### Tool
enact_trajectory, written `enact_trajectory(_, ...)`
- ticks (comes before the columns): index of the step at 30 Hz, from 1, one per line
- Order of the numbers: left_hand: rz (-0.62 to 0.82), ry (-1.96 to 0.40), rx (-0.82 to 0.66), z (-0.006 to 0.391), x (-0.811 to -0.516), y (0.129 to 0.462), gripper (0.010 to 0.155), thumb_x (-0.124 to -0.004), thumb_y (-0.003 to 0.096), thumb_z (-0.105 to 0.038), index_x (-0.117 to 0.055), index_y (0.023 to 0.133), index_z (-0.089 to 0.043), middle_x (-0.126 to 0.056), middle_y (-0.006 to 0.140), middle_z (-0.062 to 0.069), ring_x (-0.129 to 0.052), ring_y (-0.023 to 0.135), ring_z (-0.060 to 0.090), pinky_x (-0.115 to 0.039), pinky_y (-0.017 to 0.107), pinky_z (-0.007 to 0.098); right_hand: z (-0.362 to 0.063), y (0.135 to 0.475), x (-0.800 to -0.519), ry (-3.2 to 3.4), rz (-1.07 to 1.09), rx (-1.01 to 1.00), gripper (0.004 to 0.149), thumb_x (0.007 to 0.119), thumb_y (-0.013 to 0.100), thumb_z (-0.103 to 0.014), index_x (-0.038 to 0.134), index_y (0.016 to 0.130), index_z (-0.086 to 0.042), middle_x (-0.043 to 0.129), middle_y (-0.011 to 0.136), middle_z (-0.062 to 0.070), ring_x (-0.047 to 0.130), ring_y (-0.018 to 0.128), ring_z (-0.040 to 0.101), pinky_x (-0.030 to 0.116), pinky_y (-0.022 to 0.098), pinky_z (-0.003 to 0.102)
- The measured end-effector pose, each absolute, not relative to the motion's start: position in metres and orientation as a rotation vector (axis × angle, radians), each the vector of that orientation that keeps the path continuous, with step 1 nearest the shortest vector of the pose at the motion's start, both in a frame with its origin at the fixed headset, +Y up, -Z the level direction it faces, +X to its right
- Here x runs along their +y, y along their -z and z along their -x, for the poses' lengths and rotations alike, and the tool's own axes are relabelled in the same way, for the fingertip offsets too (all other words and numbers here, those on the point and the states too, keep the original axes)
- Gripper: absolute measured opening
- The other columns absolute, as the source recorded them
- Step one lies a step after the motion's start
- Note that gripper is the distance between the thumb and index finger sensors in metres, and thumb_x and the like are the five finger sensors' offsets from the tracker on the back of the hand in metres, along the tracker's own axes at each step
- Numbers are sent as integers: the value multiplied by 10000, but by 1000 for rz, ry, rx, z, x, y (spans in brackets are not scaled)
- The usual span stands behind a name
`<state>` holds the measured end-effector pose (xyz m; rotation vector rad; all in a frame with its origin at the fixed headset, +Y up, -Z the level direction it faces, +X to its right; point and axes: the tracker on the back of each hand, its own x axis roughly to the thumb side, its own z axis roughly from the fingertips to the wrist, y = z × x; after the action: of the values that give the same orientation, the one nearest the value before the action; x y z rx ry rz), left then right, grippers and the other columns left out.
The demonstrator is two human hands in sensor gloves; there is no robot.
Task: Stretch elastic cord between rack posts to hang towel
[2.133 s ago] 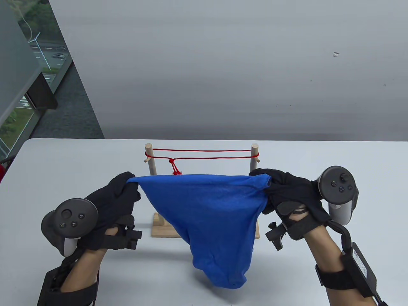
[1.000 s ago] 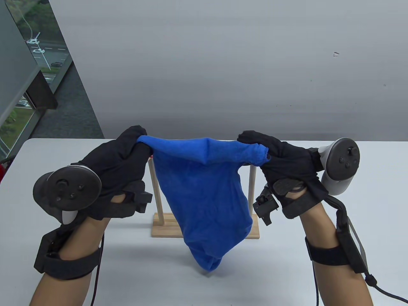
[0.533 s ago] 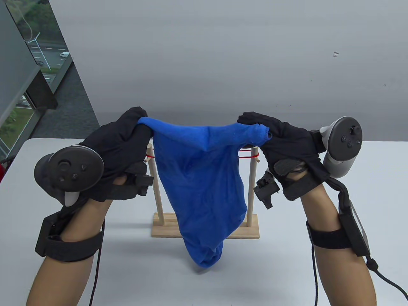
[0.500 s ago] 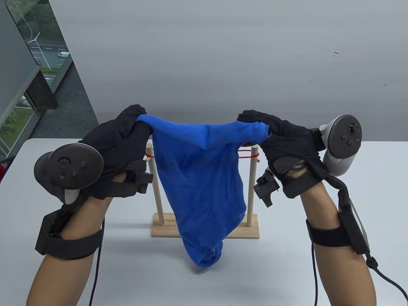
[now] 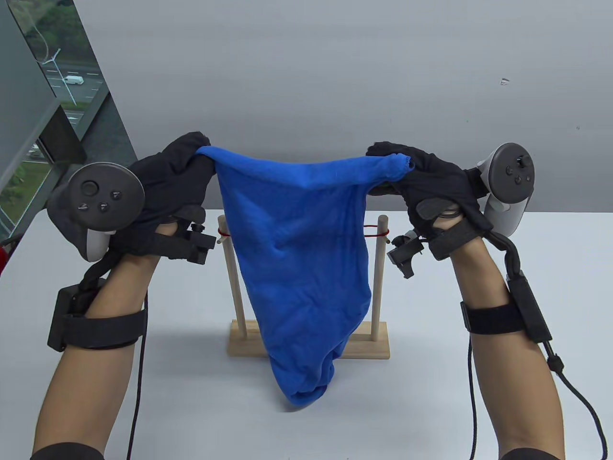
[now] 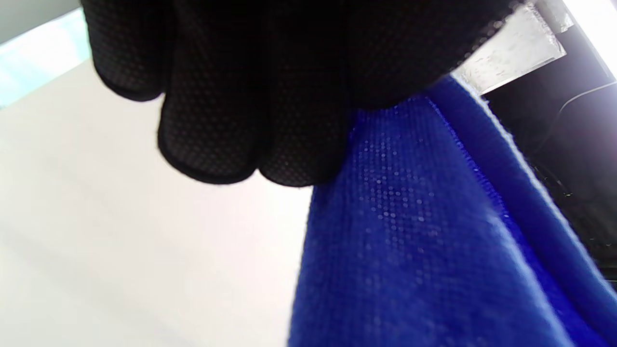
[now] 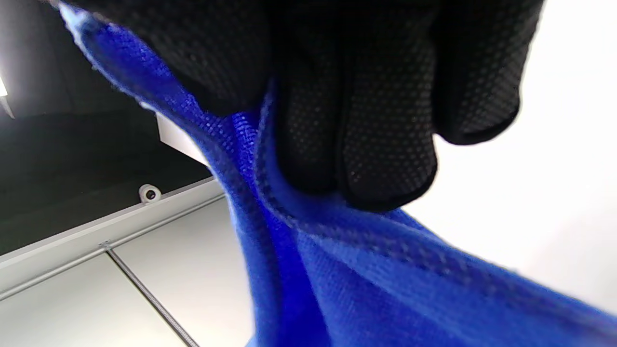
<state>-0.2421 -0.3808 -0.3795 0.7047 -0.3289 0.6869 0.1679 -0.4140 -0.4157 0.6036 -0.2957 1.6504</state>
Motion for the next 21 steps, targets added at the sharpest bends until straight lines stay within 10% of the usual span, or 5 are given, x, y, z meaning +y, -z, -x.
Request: enact_trajectory(21, -443, -755, -292, 260, -449, 448, 428, -929, 433, -400, -948, 779, -149, -1152, 579, -7, -1143, 492, 265, -857, 516, 496, -179, 470, -480, -1674, -426, -63, 445, 797, 464, -305, 824, 821, -41, 994, 675, 138, 1061, 571, 382, 806, 490, 572)
